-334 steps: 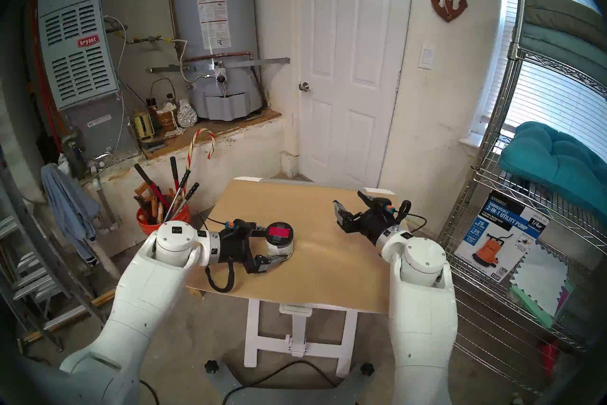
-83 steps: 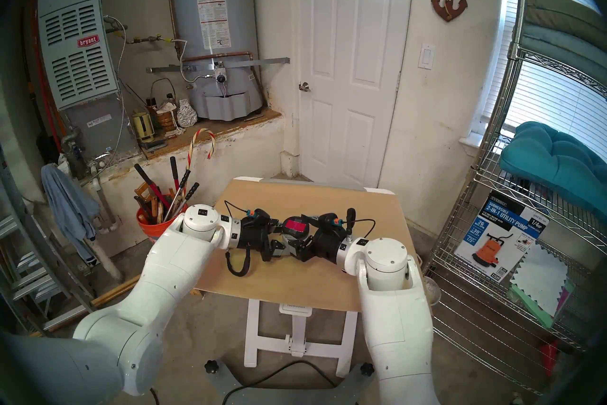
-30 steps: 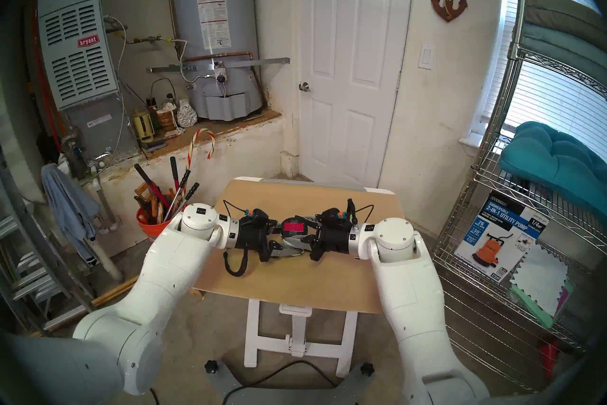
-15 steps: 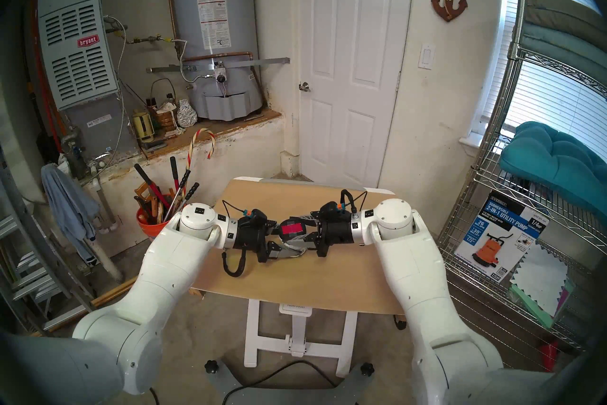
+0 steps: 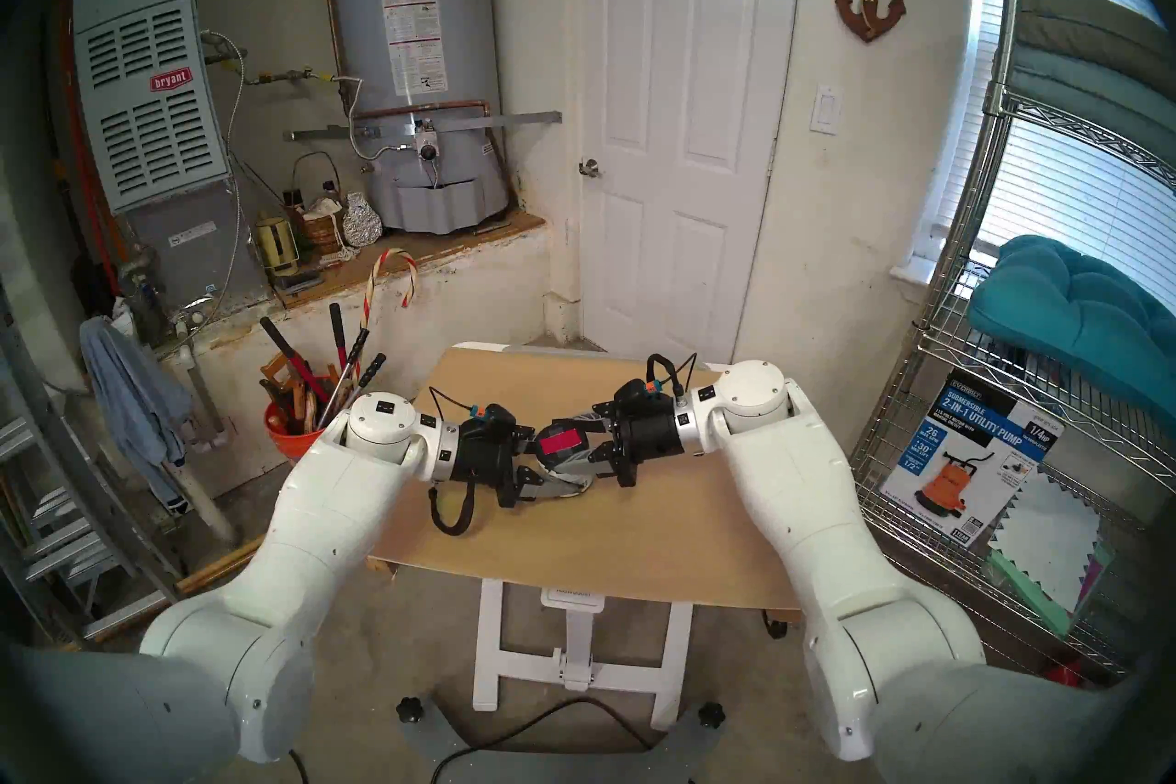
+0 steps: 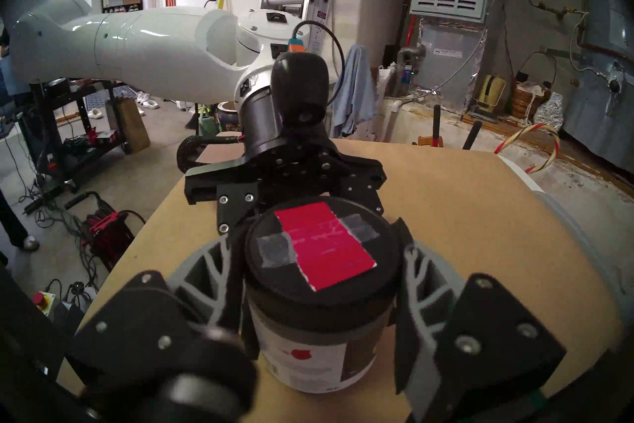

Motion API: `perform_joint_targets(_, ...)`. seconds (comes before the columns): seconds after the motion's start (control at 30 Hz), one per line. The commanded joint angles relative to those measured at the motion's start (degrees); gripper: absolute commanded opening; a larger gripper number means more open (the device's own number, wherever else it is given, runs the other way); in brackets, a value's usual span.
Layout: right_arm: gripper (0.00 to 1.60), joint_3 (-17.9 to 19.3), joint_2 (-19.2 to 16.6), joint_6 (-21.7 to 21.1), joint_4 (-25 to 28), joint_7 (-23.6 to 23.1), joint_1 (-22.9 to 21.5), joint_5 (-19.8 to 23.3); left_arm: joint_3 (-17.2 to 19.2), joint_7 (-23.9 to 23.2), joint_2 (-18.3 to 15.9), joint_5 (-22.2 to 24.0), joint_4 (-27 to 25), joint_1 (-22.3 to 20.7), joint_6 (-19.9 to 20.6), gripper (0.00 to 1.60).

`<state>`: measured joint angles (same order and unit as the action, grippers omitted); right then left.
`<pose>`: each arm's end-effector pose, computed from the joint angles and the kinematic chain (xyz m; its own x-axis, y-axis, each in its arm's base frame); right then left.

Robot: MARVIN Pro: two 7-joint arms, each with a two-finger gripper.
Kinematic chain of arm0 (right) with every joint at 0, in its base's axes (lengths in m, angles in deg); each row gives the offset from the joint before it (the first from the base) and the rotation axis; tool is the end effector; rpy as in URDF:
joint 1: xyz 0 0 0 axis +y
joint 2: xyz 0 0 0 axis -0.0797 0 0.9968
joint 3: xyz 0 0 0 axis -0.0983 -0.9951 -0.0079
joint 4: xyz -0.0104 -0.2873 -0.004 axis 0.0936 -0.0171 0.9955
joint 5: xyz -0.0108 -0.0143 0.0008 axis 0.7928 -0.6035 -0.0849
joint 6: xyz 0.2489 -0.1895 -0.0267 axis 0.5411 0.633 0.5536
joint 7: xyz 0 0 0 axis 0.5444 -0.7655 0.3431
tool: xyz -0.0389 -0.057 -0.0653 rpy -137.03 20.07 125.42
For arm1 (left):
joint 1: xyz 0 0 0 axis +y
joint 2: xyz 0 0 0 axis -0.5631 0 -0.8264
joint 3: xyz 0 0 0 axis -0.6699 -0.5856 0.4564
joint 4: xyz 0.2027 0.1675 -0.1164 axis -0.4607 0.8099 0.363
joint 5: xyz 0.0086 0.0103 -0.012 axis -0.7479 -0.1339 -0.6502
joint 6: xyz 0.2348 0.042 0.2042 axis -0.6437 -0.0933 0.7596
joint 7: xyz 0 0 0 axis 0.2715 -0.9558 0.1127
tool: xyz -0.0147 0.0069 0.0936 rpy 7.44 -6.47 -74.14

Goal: Open paint jar

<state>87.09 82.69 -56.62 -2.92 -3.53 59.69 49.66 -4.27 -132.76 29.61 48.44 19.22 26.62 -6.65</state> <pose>0.4947 0.0385 -0.2807 -0.0504 0.3721 0.9268 0.9963 -0.0465 0.0728 0.4809 -0.0637 -0.3323 0.1364 -0.3538 0.9253 -0.9742 -0.2174 0.0605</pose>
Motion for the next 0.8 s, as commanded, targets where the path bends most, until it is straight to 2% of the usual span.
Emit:
perform_joint_targets(0.0, 0.36, -4.85, 1.4, 1.8, -3.45, -2.39, -3.36, 2.12, -0.01, 0.59, 0.18, -0.31, -0.24, -1.41, 0.21, 0.0)
perform_joint_targets(0.03, 0.36, -4.85, 1.4, 1.8, -3.45, -2.39, -3.36, 2.12, -0.01, 0.59, 0.18, -0.31, -0.24, -1.41, 0.21, 0.0)
perform_joint_targets(0.1, 0.56, -6.05, 0.82, 2.52, -4.65, -2.39, -4.17, 3.47, 0.02, 0.7, 0.19, -0.38, -0.28, -1.36, 0.27, 0.0)
perform_joint_targets(0.13, 0.56, -6.05, 0.82, 2.52, -4.65, -2.39, -4.17, 3.47, 0.02, 0.7, 0.19, -0.38, -0.28, -1.36, 0.27, 0.0)
perform_joint_targets(0.17, 0.68, -6.78, 0.36, 3.1, -5.51, -2.39, -4.67, 4.35, 0.02, 0.71, 0.19, -0.43, -0.28, -1.36, 0.3, 0.0)
perform_joint_targets(0.27, 0.69, -8.22, -0.66, 3.61, -6.34, -2.39, -5.32, 5.96, 0.01, 0.66, 0.19, -0.53, -0.13, -1.49, 0.27, 0.0)
perform_joint_targets(0.33, 0.77, -9.33, -1.47, 4.02, -6.84, -2.39, -5.68, 7.3, 0.02, 0.61, 0.22, -0.6, 0.05, -1.62, 0.2, 0.0)
perform_joint_targets(0.4, 0.78, -9.7, -1.79, 4.16, -7.01, -2.39, -5.79, 7.8, 0.03, 0.6, 0.24, -0.64, 0.12, -1.67, 0.17, 0.0)
perform_joint_targets(0.43, 0.92, -10.11, -2.13, 4.2, -7.34, -2.39, -5.96, 8.63, 0.06, 0.56, 0.26, -0.69, 0.2, -1.73, 0.14, 0.0)
perform_joint_targets(0.47, 1.3, -10.54, -2.65, 4.2, -7.66, -2.39, -6.08, 10.07, 0.1, 0.54, 0.32, -0.81, 0.36, -1.84, 0.11, 0.0)
perform_joint_targets(0.5, 1.6, -11.07, -2.98, 4.17, -7.99, -2.39, -6.27, 11.26, 0.14, 0.52, 0.36, -0.89, 0.43, -1.89, 0.1, 0.0)
perform_joint_targets(0.67, 1.6, -10.34, -3.19, 3.58, -9.29, -2.39, -6.12, 15.3, 0.33, 0.56, 0.53, -1.1, 0.67, -2.02, 0.06, 0.0)
perform_joint_targets(0.77, 1.6, -7.17, -2.57, 1.73, -10.17, -2.39, -4.65, 20.14, 0.47, 0.87, 0.66, -1.47, 0.4, -1.9, 0.3, 0.0)
